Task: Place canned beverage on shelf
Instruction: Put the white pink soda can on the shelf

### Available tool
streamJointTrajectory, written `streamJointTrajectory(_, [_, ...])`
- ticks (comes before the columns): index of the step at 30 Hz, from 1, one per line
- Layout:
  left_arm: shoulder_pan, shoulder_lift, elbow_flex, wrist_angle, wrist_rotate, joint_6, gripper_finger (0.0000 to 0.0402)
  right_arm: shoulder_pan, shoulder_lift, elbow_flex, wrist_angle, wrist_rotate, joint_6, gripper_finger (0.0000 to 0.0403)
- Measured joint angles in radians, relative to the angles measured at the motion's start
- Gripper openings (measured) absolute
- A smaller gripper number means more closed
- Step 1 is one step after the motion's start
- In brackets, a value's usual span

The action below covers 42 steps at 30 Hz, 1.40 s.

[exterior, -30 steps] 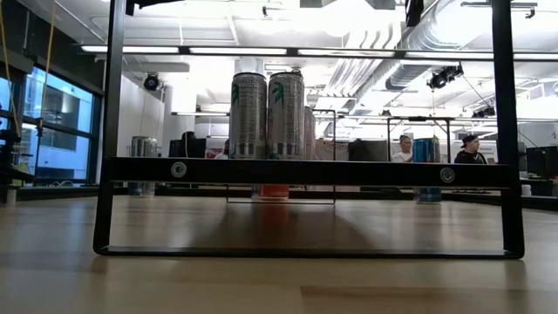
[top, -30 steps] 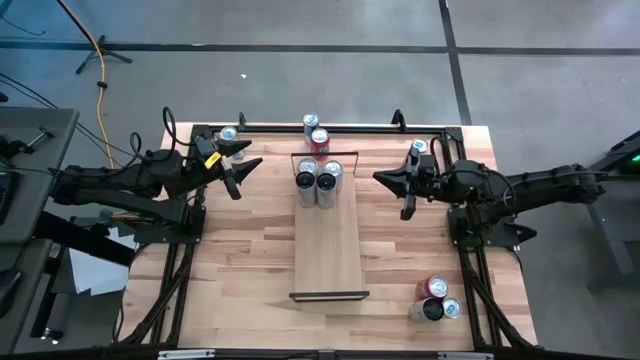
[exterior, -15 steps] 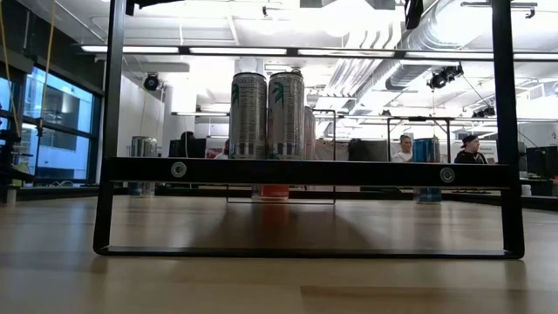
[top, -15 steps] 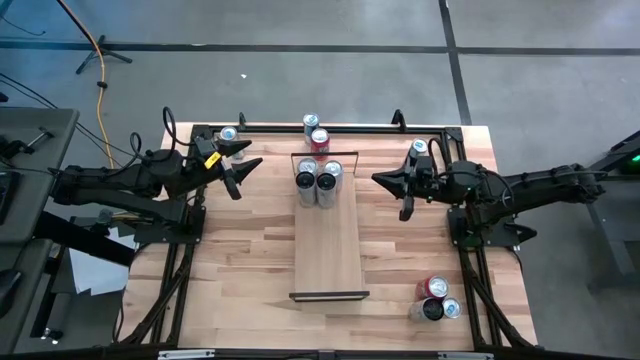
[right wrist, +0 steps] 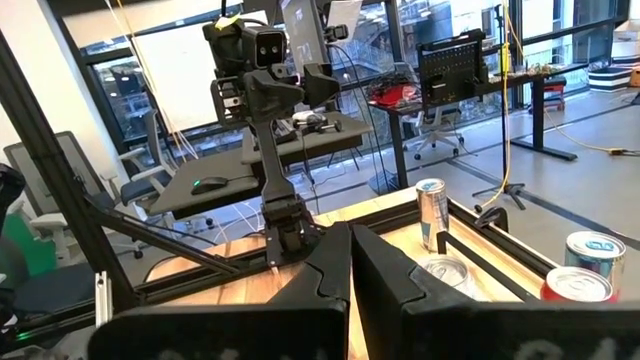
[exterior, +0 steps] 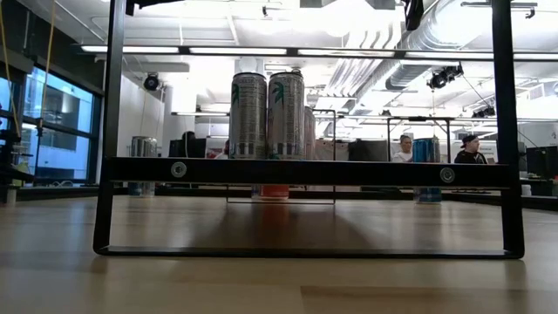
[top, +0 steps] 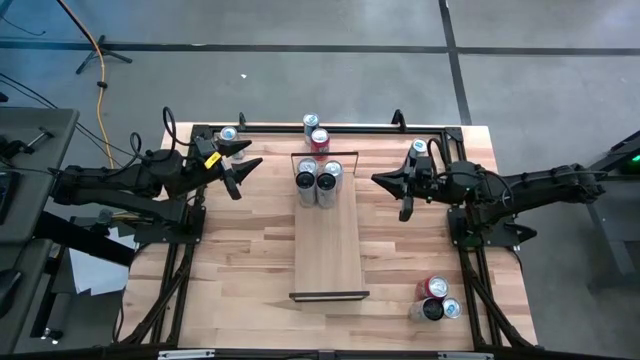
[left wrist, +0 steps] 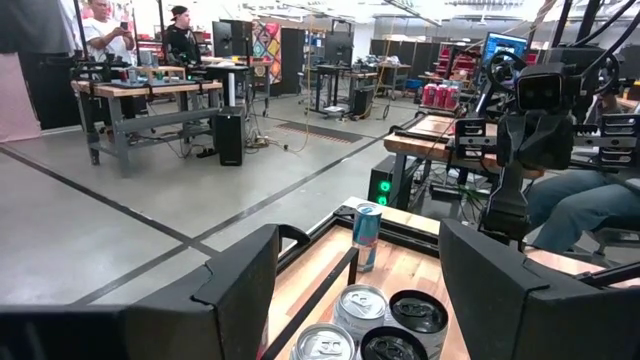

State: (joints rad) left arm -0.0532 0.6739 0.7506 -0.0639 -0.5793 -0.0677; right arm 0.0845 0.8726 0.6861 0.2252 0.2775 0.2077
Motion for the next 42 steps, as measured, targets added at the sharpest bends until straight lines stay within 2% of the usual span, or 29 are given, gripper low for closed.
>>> streamJointTrajectory(18, [0.0,0.0,0.0,0.0,-0.002,0.0,0.0234,0.0,0.0,0.0,-0.025,0.0,0.0,0.0])
streamJointTrajectory(32, [0.001,0.0,0.0,-0.009,-0.11,-0.039,0.0234,0.0,0.0,0.0,-0.035,0.0,0.0,0.0])
streamJointTrajectory(37, [0.06,0.007,0.061,-0.177,-0.121,-0.145,0.025,0.0,0.0,0.0,-0.051,0.0,0.021,0.0])
streamJointTrajectory(42, [0.191,0.072,0.166,-0.428,-0.018,-0.235,0.0285,0.0,0.0,0.0,-0.066,0.0,0.021,0.0])
